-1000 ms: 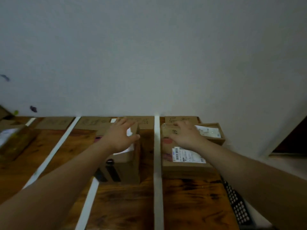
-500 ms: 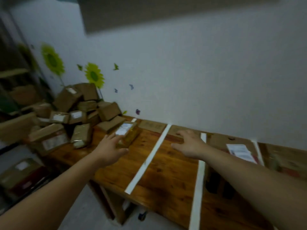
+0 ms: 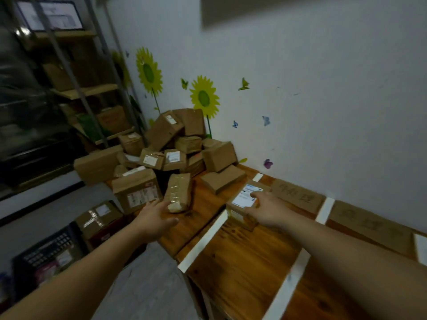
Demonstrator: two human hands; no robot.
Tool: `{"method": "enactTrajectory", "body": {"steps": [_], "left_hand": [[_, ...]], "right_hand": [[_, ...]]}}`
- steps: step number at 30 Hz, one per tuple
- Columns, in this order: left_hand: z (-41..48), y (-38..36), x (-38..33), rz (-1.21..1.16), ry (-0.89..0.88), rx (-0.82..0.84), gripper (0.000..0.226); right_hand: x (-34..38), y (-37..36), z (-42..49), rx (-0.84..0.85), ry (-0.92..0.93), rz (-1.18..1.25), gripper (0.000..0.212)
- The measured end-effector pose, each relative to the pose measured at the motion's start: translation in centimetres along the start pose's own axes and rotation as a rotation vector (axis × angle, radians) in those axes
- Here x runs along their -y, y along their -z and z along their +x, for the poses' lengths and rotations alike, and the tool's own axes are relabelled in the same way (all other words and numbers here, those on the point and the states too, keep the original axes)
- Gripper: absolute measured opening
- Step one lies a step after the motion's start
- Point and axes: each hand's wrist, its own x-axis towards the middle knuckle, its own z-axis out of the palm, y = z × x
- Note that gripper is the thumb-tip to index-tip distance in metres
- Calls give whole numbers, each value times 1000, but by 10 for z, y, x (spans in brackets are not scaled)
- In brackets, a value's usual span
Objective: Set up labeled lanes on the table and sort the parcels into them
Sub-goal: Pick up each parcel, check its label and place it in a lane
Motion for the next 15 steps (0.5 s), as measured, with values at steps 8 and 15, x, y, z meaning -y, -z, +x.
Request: {"method": "enactTrajectory", "body": {"steps": [8,15], "left_hand": [[106,26,35,-4,47,58,67],[220,17,83,-255,64,215,61]], "right_hand": [[56,-47,116,122,17,73,67],[105,-116,202,104,-94,198,69]]}}
